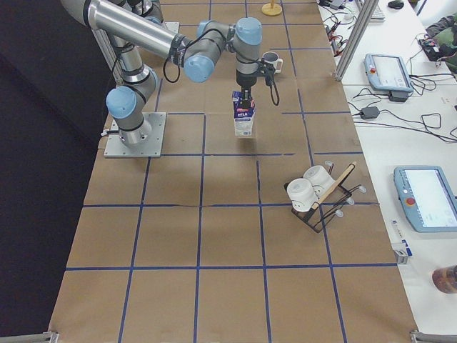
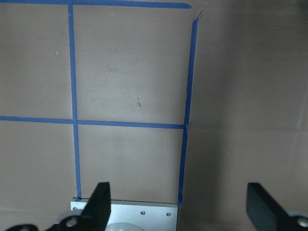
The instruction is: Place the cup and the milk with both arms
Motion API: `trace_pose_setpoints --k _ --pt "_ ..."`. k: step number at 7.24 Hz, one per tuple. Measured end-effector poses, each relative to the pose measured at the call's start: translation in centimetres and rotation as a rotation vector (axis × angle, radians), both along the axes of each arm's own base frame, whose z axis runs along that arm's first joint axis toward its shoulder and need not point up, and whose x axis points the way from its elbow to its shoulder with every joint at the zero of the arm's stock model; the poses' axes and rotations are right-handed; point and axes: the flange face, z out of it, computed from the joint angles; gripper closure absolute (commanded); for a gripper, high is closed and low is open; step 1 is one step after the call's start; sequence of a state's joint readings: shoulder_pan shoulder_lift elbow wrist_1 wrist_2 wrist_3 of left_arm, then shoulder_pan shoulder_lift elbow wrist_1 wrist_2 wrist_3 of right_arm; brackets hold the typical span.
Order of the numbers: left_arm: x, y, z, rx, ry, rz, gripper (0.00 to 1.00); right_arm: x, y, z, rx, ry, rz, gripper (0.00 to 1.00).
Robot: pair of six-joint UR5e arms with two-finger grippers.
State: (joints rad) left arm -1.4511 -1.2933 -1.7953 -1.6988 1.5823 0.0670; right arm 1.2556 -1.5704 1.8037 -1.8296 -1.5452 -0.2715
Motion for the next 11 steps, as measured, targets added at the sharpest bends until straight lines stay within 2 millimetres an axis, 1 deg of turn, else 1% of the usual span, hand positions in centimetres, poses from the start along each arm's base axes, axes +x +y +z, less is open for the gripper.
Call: trace_pose_setpoints --k 1,2,3,4,5,6,7,8,9,10,11 --pt "0.0 -0.2 -0.1 -0.001 -0.001 -0.001 0.00 0.4 -1.7 1.1 -0.007 0.005 0.018 0.50" --pt "0.1 -0.4 -0.1 -0.008 -0.003 -0.002 0.00 1.5 -3.4 2.2 -0.015 0.014 0.039 0.50" --pt "0.1 -0.5 -0.1 -0.017 -0.002 -0.002 0.00 3.3 -5.1 3.3 -0.022 0.017 0.051 0.50" --pt "0.0 -0.6 -0.1 -0.020 0.001 -0.001 0.00 6.2 -7.3 4.2 -0.027 0.016 0.066 0.50" --pt "0.0 -0.6 -0.1 -0.020 0.003 -0.001 0.00 10.6 -9.9 4.7 -0.026 0.013 0.081 0.50" --pt "0.0 -0.7 -0.2 -0.020 0.004 0.000 0.00 15.6 -12.5 4.7 -0.009 0.009 0.076 0.50" --pt "0.0 -0.7 -0.2 -0.019 0.005 0.000 0.00 20.2 -15.0 4.0 0.014 0.007 0.079 0.50" --pt "0.0 -0.7 -0.2 -0.019 0.006 0.000 0.00 23.7 -17.0 3.0 0.030 0.007 0.081 0.50" --pt "0.0 -0.7 -0.1 -0.021 0.005 0.000 0.00 26.7 -18.5 2.1 0.034 0.006 0.059 0.50" --pt "0.0 -0.7 0.0 -0.023 0.005 0.000 0.00 29.4 -19.5 0.8 0.038 0.005 0.041 0.50" --pt "0.0 -0.7 0.0 -0.023 0.005 0.000 0.00 31.6 -20.2 -0.9 0.045 0.005 0.043 0.50"
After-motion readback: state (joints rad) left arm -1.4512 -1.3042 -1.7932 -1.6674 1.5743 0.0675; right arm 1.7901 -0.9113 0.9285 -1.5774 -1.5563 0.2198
